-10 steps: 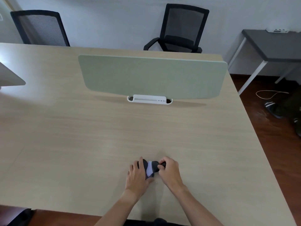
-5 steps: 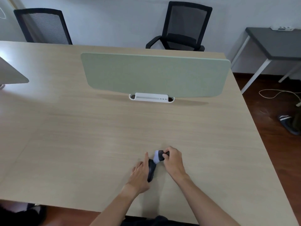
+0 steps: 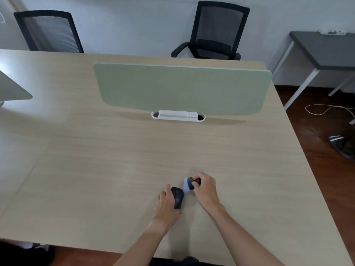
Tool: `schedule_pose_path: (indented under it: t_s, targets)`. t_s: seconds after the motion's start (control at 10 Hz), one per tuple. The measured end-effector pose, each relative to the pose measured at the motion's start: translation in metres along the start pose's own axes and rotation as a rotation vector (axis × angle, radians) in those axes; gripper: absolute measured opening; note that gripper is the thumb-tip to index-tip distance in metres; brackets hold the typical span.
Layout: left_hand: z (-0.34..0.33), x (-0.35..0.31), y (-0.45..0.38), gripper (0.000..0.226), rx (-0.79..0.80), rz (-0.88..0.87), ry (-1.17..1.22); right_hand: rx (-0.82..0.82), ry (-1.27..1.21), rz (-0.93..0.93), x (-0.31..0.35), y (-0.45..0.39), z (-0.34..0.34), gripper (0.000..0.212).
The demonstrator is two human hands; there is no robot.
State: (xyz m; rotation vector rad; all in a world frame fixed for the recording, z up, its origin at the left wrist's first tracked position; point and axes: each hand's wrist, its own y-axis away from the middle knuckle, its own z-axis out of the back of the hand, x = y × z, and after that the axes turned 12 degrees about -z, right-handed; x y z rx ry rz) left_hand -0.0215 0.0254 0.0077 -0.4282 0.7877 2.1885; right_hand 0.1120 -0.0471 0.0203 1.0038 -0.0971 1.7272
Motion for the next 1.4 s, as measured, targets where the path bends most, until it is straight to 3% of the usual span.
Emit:
schedule_pose_path:
  t_s: [0.1, 0.2, 0.3, 0.5, 0.7, 1.0, 1.2, 1.3, 1.4]
  targets:
    - [-0.001, -0.004, -0.003, 0.065, -0.037, 0.042, 0.015, -0.045, -0.025, 0.043, -0.006, 0.005, 0.016, 0.014]
    - [-0.002, -0.006, -0.008, 0.062, -0.074, 0.071, 0.056, -0.126, -0.048, 0.117, -0.012, 0.016, 0.030, 0.017]
    - [-0.002, -0.007, -0.013, 0.065, -0.111, 0.072, 0.086, -0.128, -0.026, 0.196, -0.020, 0.026, 0.031, 0.040]
    - [-0.003, -0.011, -0.018, 0.066, -0.149, 0.050, 0.151, -0.007, 0.146, 0.122, -0.049, 0.037, 0.006, 0.033]
    - [-0.006, -0.011, -0.020, 0.070, -0.159, 0.051, 0.148, 0.076, 0.316, 0.171, -0.061, 0.043, -0.019, 0.022]
    - [-0.007, -0.007, -0.020, 0.069, -0.162, 0.054, 0.156, 0.154, 0.221, 0.111, -0.059, 0.043, -0.025, 0.016]
    - [-0.004, -0.002, -0.019, 0.073, -0.158, 0.056, 0.258, 0.182, 0.259, 0.149, -0.057, 0.048, -0.021, 0.030]
    - [-0.006, 0.002, -0.019, 0.084, -0.165, 0.029, 0.257, 0.157, 0.286, 0.175, -0.050, 0.051, -0.013, 0.032]
    - [-0.007, 0.010, -0.016, 0.086, -0.314, 0.023, 0.298, -0.007, 0.112, 0.140, -0.040, 0.049, 0.011, 0.026]
